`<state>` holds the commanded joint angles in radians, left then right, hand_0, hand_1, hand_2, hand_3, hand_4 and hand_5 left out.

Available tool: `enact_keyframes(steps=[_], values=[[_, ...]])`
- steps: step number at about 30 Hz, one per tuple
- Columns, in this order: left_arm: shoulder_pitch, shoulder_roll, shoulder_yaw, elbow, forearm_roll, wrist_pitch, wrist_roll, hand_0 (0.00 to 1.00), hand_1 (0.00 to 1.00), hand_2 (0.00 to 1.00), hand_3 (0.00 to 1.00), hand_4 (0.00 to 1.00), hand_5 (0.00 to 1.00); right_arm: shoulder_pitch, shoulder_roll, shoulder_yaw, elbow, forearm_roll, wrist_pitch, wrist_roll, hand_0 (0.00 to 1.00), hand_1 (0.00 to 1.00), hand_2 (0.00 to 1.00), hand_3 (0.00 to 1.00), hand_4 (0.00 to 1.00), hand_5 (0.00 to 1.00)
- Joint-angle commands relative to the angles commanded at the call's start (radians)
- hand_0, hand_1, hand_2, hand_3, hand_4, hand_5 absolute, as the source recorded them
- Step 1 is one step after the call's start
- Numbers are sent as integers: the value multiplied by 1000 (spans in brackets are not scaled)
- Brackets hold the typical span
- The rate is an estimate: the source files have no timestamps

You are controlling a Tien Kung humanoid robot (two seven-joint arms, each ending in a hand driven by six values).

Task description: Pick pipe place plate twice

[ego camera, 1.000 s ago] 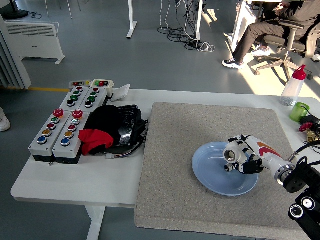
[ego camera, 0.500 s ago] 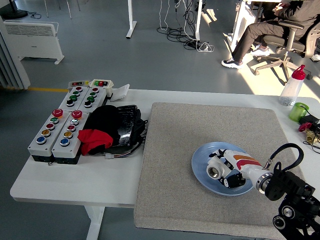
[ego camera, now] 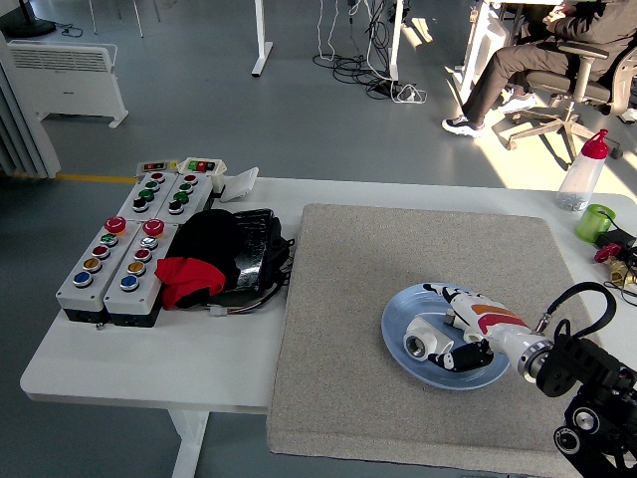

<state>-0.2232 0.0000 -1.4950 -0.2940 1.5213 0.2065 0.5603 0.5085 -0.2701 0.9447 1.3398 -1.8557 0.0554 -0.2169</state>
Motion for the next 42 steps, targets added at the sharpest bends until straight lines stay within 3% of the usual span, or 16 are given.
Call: enact_keyframes(steps=[3, 4, 9, 10, 12, 15, 16, 21, 22, 27, 28, 33, 34, 37, 42], values=[[3, 0, -2, 0, 3, -1, 0, 583, 576, 580, 467, 409, 998, -22, 3, 43, 13, 84, -88, 51, 998, 945, 998, 998, 852, 334], [3, 0, -2, 0, 4, -1, 1, 582, 577, 579, 465, 409, 998, -28, 3, 55, 13, 119, -120, 74, 907, 854, 914, 865, 603, 205], [3, 0, -3, 0, 6, -2, 1, 582, 577, 579, 465, 409, 998, -55, 5, 101, 15, 332, -279, 174, 907, 854, 914, 865, 603, 205], [3, 0, -3, 0, 5, -2, 0, 582, 576, 580, 464, 408, 998, -59, 5, 112, 15, 371, -305, 199, 752, 718, 726, 707, 422, 250], [3, 0, -4, 1, 7, -3, 0, 582, 576, 580, 464, 408, 998, -81, 5, 158, 31, 455, -328, 253, 752, 718, 726, 707, 422, 250], [2, 0, -2, 1, 3, -3, -1, 582, 576, 580, 464, 408, 998, -111, 5, 236, 66, 585, -294, 283, 752, 718, 726, 707, 422, 250], [2, 0, -2, 1, 3, -3, -1, 582, 576, 579, 464, 407, 998, -119, 5, 262, 77, 631, -272, 272, 744, 705, 698, 672, 412, 417], [2, 0, -3, 1, 6, -4, 0, 582, 576, 579, 464, 407, 998, -159, 4, 366, 128, 839, -158, 186, 744, 705, 698, 672, 412, 417], [2, 0, -3, 1, 6, -4, 0, 582, 576, 580, 464, 407, 998, -161, 4, 371, 130, 878, -152, 183, 742, 705, 701, 685, 447, 625], [1, 0, -3, 1, 6, -5, 0, 582, 576, 580, 464, 407, 998, -189, 5, 441, 174, 1082, -104, 168, 742, 705, 701, 685, 447, 625], [1, 0, -2, 2, 4, -4, -1, 582, 576, 580, 465, 406, 998, -196, 6, 460, 186, 1127, -101, 177, 748, 711, 728, 700, 468, 660], [0, 0, -4, 2, 7, -5, -2, 582, 576, 580, 465, 406, 998, -216, 8, 503, 198, 1335, -113, 209, 748, 711, 728, 700, 468, 660], [0, 0, -3, 2, 6, -5, -3, 582, 576, 580, 465, 407, 998, -221, 9, 511, 198, 1381, -120, 220, 777, 743, 785, 734, 476, 652], [0, 0, -3, 2, 5, -5, -3, 582, 576, 580, 465, 407, 998, -234, 11, 529, 195, 1504, -132, 247, 777, 743, 785, 734, 476, 652], [-1, 0, -3, 3, 6, -6, -6, 582, 576, 580, 465, 406, 998, -261, 19, 575, 181, 1695, -180, 290, 840, 777, 844, 774, 480, 645]])
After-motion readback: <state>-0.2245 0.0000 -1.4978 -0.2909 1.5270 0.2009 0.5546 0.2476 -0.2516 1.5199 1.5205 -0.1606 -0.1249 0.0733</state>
